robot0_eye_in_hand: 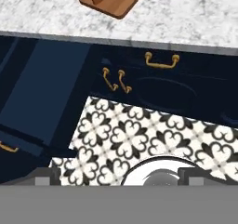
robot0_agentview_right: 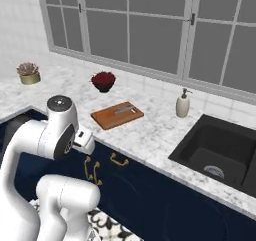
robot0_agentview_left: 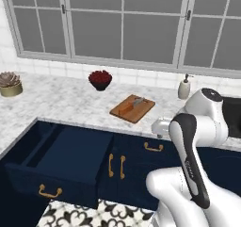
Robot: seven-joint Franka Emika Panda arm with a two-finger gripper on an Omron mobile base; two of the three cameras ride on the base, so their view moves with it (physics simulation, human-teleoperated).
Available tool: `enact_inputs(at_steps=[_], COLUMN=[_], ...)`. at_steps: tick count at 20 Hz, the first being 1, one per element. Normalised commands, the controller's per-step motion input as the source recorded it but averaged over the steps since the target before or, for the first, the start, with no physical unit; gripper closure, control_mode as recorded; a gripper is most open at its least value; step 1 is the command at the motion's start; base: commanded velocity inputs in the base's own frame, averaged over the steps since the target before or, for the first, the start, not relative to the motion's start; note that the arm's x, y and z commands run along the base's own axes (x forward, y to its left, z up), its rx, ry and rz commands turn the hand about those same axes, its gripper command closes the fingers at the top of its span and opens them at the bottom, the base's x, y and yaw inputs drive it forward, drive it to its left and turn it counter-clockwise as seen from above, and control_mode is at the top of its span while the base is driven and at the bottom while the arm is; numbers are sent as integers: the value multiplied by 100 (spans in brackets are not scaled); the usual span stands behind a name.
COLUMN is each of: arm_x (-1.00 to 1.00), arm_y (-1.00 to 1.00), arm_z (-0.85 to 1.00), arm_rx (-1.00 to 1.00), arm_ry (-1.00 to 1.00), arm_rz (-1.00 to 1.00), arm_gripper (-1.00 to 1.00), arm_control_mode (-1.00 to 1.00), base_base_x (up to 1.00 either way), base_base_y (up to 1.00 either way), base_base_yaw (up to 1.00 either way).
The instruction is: Pick up the knife from the drawer and place it on the cutting board. Then place the meat from the plate to the cutting board.
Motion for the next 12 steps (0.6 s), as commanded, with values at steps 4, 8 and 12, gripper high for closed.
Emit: enact_inputs(at_steps=[4, 8, 12], arm_x=[0, 0, 0], arm_y=[0, 0, 0], arm_z=[0, 0, 0], arm_rx=[0, 0, 0], arm_ry=[0, 0, 0], arm_rz=[0, 0, 0], arm_gripper=[-100, -100, -100], arm_control_mode=[100, 100, 100], base_base_x=[-22, -18, -27], base_base_y=[-21, -30, -73], base_base_yaw=[-56, -49, -12])
